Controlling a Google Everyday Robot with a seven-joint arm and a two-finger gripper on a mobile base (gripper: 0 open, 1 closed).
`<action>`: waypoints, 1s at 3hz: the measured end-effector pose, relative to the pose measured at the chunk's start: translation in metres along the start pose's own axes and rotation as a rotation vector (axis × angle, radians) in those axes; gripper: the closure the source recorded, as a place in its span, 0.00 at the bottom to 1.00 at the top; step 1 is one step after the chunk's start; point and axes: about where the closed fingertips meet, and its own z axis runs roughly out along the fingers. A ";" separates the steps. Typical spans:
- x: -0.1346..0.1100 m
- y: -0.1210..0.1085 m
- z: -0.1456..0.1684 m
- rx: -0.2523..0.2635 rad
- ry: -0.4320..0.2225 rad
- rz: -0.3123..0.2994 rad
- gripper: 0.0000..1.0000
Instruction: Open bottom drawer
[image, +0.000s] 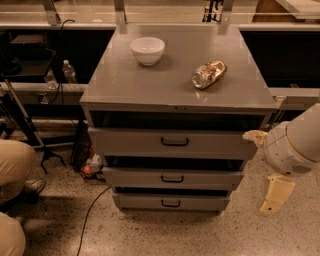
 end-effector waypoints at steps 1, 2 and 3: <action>0.000 0.000 0.000 0.000 0.000 0.000 0.00; 0.008 -0.003 0.010 -0.001 -0.040 -0.027 0.00; 0.021 -0.007 0.030 0.003 -0.046 -0.080 0.00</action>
Offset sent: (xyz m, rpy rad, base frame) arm 0.0105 -0.0147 -0.0193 0.0983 -0.0241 0.0589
